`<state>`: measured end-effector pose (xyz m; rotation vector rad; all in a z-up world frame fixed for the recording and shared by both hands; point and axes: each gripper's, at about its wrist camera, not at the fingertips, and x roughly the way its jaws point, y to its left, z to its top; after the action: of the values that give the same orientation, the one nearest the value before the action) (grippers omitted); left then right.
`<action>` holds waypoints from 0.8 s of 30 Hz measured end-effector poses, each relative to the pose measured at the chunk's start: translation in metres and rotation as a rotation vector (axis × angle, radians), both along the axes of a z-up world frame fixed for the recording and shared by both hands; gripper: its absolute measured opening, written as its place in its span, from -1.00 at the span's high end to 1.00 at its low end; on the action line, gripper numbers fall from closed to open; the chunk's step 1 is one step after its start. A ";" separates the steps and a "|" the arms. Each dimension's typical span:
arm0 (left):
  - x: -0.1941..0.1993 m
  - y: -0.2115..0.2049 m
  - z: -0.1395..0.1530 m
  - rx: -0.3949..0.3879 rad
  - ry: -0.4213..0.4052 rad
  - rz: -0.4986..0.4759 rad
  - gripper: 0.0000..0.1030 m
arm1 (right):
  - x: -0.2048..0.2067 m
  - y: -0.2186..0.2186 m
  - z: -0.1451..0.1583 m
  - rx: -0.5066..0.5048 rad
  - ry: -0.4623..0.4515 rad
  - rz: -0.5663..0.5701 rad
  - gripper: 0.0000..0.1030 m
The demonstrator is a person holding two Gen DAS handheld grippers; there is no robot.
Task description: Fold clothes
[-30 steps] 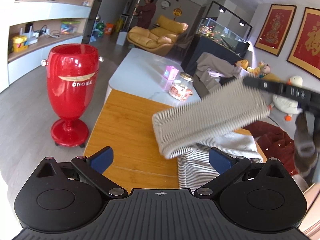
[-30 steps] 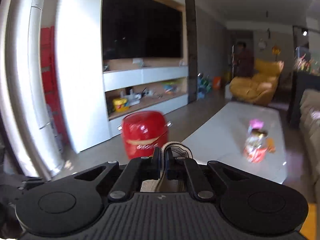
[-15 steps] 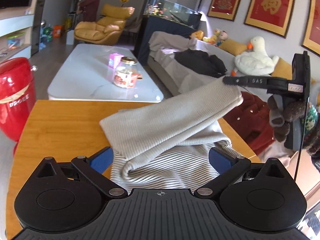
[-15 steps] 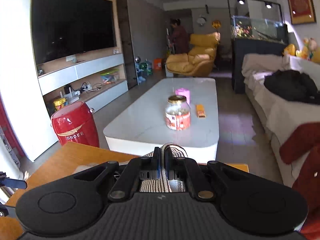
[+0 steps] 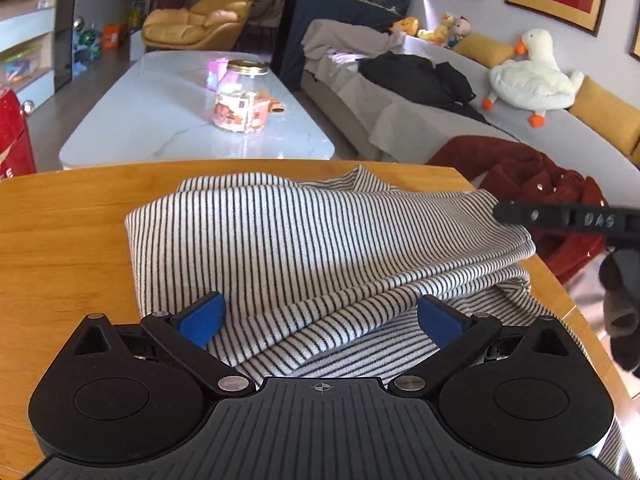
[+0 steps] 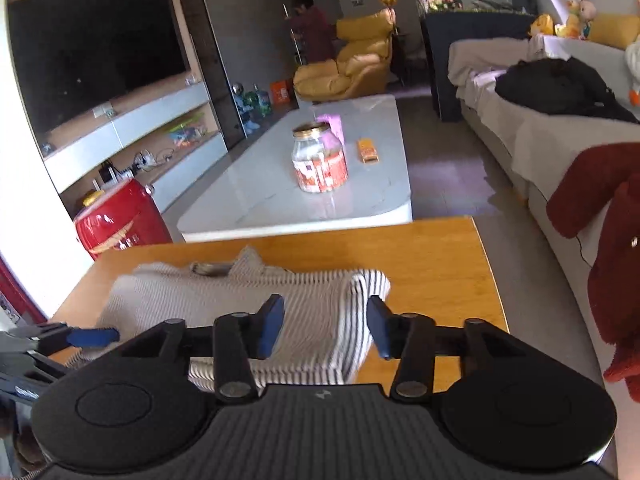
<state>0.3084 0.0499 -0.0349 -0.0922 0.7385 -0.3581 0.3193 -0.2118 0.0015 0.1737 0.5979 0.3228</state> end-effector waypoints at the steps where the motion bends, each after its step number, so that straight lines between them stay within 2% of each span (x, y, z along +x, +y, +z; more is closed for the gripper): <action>1: -0.002 -0.001 -0.001 0.009 -0.009 -0.005 -1.00 | -0.003 0.003 0.007 0.018 -0.028 0.014 -0.25; 2: -0.004 -0.001 -0.003 0.017 -0.017 -0.010 -1.00 | -0.006 0.005 0.014 0.036 -0.056 0.028 -0.46; 3: -0.006 -0.002 -0.004 0.024 -0.025 -0.013 -1.00 | -0.009 0.008 0.021 0.054 -0.084 0.042 -0.57; 5: -0.009 -0.002 -0.006 0.027 -0.040 -0.014 -1.00 | -0.007 0.014 0.015 0.126 -0.067 0.054 -0.92; 6: -0.010 -0.003 -0.007 0.029 -0.046 -0.014 -1.00 | -0.005 0.017 0.008 0.160 -0.047 0.045 -0.98; 10: -0.011 -0.001 -0.008 0.015 -0.051 -0.016 -1.00 | 0.007 0.020 -0.039 0.257 0.060 -0.066 -1.00; 11: -0.011 0.000 -0.008 0.007 -0.050 -0.017 -1.00 | 0.005 0.021 -0.045 0.260 0.027 -0.076 -1.00; 13: -0.012 0.004 -0.009 -0.013 -0.050 -0.015 -1.00 | 0.001 0.027 -0.048 0.224 0.005 -0.070 -1.00; 20: -0.027 0.015 -0.008 -0.079 -0.026 -0.001 -1.00 | -0.003 0.038 -0.046 0.133 0.021 -0.011 -1.00; 24: -0.031 0.017 -0.005 -0.067 -0.021 -0.022 -1.00 | -0.005 0.049 -0.044 0.050 0.030 0.016 -1.00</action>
<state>0.2775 0.0674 -0.0396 -0.1428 0.7071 -0.4046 0.3142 -0.1627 -0.0428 0.2227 0.6211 0.3511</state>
